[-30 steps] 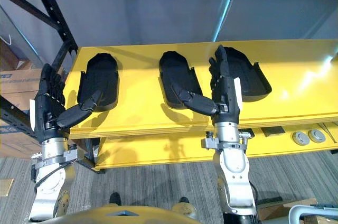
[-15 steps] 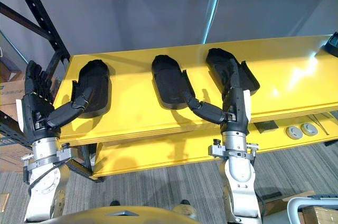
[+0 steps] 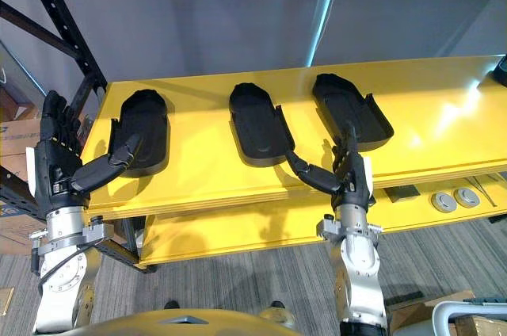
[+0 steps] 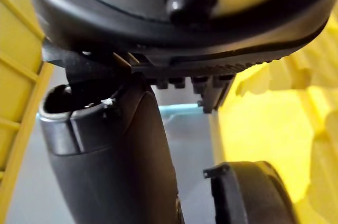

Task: Walk over and take three plastic housings, then place them on the shelf

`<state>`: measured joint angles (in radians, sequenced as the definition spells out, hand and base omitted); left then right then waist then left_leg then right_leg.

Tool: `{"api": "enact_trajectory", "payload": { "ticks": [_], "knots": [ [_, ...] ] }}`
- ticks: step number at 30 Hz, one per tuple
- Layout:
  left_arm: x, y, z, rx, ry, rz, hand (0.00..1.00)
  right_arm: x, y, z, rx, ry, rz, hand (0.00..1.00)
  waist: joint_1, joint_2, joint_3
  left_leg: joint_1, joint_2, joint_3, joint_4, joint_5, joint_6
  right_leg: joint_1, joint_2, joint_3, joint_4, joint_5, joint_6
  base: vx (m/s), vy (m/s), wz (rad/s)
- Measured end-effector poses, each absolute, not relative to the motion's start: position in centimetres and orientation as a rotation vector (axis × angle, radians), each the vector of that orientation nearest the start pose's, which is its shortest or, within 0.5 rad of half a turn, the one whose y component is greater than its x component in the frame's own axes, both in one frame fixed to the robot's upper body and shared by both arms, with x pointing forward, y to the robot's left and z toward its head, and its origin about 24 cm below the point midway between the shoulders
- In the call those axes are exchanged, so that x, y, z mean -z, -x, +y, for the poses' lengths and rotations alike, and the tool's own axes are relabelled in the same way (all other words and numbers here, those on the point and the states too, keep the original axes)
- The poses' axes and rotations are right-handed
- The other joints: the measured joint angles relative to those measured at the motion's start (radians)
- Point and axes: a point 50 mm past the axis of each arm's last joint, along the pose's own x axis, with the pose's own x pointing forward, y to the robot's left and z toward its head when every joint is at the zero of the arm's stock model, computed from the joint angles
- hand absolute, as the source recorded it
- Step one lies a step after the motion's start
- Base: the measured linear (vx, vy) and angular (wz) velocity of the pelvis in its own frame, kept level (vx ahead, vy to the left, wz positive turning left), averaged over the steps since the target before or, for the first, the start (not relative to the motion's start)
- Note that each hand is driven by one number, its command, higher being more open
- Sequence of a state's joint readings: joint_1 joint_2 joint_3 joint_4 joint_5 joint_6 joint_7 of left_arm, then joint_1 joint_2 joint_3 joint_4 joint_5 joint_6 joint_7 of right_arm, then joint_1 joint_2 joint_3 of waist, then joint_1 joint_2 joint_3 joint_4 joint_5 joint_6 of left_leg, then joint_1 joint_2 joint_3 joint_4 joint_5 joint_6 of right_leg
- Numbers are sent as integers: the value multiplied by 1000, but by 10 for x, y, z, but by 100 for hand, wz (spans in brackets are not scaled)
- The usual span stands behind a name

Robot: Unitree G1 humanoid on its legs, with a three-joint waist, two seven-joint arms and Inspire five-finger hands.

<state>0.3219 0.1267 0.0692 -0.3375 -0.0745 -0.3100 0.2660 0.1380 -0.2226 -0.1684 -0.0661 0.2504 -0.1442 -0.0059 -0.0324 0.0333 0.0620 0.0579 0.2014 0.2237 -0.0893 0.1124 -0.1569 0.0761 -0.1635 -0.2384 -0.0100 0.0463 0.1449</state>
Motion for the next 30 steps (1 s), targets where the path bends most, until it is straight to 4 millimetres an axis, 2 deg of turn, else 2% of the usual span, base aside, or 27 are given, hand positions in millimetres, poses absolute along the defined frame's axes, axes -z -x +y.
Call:
{"api": "enact_trajectory", "payload": {
  "ticks": [2, 6, 14, 18, 24, 30],
  "knots": [
    [-83, -182, 209, -340, -64, -333, 100, -71, -235, -242, 162, 39, -171, 100, 3, 1, -1, -12, 0, -18, 0, 5, 1, 1, 0, -12, 0, -1, -1, -33, -9, 22],
    [-81, -183, 211, -328, -79, -326, 100, -84, -250, -247, 145, 30, -219, 100, 7, 0, 0, -32, -1, -38, 0, 12, 3, -5, 1, -30, 0, -1, -2, -24, -4, 15],
    [-86, -187, 212, -292, -103, -344, 100, -74, -259, -255, 119, -71, -180, 100, 16, -1, 2, -53, -2, -46, 0, 17, 3, -22, 0, -36, 2, -1, -2, -3, -1, 3],
    [-89, -197, 210, -277, -103, -363, 100, -81, -267, -267, 126, -58, -185, 100, 20, 0, 25, -69, -2, -65, 0, 30, 4, -32, 0, -50, 10, -1, -3, -7, -7, 10],
    [-97, -207, 206, -239, -112, -402, 100, -109, -297, -278, 131, -43, -237, 100, 30, 8, 87, -93, -2, -78, 0, 46, 6, -59, 0, -57, 28, 1, -6, -32, -2, 5],
    [-99, -208, 207, -259, -100, -410, 100, -126, -314, -283, 92, -31, -258, 100, 31, 24, 115, -113, -4, -90, 1, 54, 8, -79, -4, -66, 45, 0, -8, -9, 2, 5]
  ]
}}
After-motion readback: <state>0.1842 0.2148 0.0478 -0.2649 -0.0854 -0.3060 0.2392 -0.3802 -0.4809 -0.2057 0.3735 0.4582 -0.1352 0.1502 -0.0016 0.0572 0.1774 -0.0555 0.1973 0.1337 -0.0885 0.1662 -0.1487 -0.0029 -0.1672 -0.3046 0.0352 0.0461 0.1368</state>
